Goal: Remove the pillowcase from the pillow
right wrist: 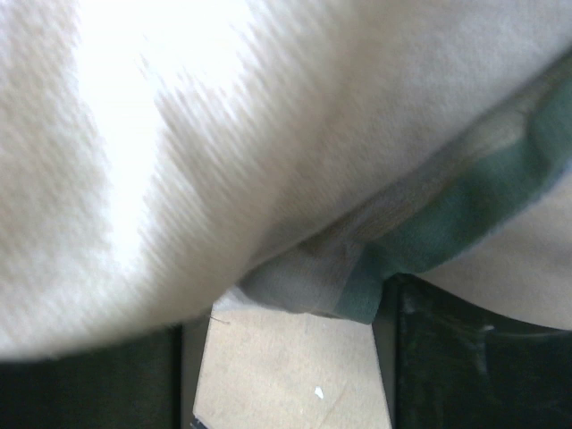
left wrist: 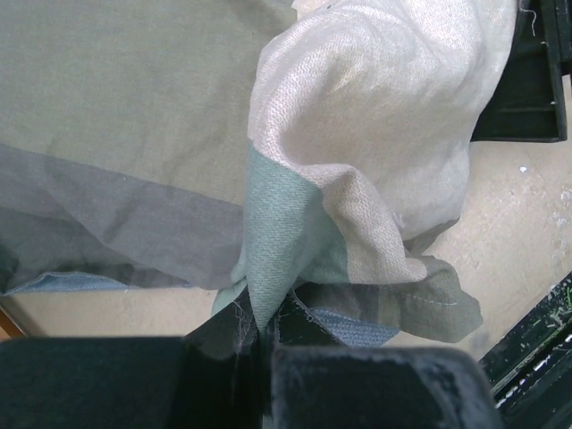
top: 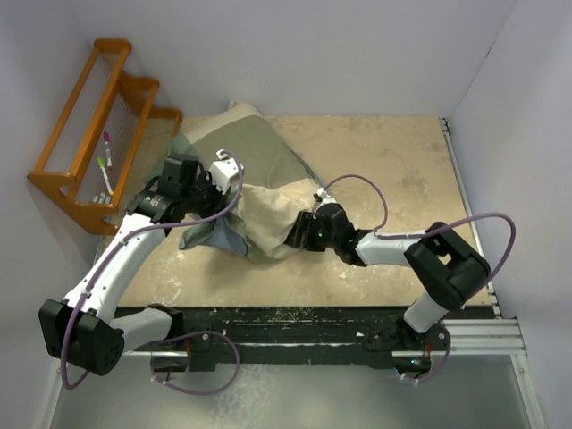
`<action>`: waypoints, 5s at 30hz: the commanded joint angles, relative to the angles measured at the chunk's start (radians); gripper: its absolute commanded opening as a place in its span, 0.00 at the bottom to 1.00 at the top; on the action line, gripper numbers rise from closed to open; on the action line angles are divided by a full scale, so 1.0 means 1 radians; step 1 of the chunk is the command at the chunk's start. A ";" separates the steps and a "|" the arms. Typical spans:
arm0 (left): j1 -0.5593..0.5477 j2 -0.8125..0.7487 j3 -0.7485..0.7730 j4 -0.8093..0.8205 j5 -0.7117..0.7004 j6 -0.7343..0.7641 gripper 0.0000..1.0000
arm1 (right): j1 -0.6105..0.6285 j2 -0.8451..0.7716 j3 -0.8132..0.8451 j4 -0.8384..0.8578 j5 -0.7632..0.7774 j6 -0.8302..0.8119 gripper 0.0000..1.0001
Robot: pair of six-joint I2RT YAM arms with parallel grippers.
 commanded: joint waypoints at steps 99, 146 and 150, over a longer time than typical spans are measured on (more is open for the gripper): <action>-0.193 0.185 0.909 -0.170 -0.113 0.232 0.00 | -0.036 -0.815 0.060 -0.168 -0.168 -0.657 0.68; -0.197 0.111 0.821 -0.257 -0.136 0.224 0.00 | 0.316 0.388 0.478 0.301 0.459 -1.772 0.52; -0.197 0.094 0.771 -0.237 -0.154 0.230 0.00 | 0.311 0.192 0.461 0.239 0.388 -1.587 0.22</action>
